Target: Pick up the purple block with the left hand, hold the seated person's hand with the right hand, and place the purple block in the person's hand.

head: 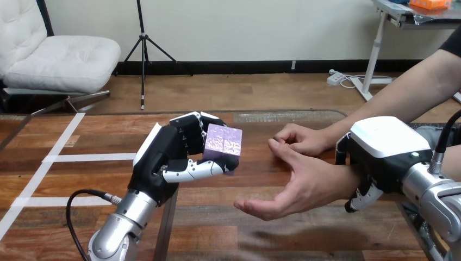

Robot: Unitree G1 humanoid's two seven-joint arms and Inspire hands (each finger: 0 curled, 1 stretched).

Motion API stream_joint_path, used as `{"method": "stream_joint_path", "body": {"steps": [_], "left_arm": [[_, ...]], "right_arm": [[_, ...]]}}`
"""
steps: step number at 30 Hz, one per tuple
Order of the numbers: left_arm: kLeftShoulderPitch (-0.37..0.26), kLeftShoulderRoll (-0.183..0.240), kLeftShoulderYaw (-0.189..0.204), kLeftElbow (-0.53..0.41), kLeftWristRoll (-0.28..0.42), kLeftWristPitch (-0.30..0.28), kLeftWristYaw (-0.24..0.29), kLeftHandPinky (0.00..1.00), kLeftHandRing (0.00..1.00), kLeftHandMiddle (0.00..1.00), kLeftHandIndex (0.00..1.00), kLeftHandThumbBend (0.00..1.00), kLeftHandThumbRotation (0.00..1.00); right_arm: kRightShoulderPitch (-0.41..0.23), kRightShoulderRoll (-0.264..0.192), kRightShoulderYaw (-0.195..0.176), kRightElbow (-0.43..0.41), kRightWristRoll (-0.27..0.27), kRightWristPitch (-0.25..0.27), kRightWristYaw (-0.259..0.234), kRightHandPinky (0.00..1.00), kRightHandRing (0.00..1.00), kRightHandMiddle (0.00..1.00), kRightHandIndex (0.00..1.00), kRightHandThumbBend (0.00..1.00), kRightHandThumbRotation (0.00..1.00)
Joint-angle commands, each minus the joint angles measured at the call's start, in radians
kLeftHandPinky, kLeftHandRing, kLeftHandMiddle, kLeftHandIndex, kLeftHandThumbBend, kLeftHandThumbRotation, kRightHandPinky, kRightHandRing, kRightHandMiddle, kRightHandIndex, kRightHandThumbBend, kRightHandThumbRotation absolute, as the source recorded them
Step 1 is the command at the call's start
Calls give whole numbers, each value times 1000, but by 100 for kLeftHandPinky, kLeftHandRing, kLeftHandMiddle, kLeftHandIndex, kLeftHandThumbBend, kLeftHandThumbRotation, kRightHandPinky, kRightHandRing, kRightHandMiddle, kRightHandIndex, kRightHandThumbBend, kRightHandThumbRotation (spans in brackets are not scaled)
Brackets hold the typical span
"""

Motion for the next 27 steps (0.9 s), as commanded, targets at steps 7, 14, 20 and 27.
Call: {"method": "stream_joint_path", "body": {"steps": [7,14,20,27], "left_arm": [[-67,-14,32,-2,23,13,4,38,44,51,51,83,10],[-70,-14,38,-5,34,31,5,38,43,51,51,83,10],[-71,-14,41,-7,37,44,2,37,43,50,50,83,10],[-69,-14,42,-12,47,47,5,37,43,50,50,84,10]], "right_arm": [[-61,-11,-33,-29,-10,12,-17,28,37,45,49,86,0],[-65,-10,-36,-36,-5,12,-14,28,37,44,49,87,0],[-65,-13,-38,-37,-1,3,-20,28,37,44,48,87,0],[-67,-12,-39,-38,4,1,-21,29,37,44,50,86,0]]}}
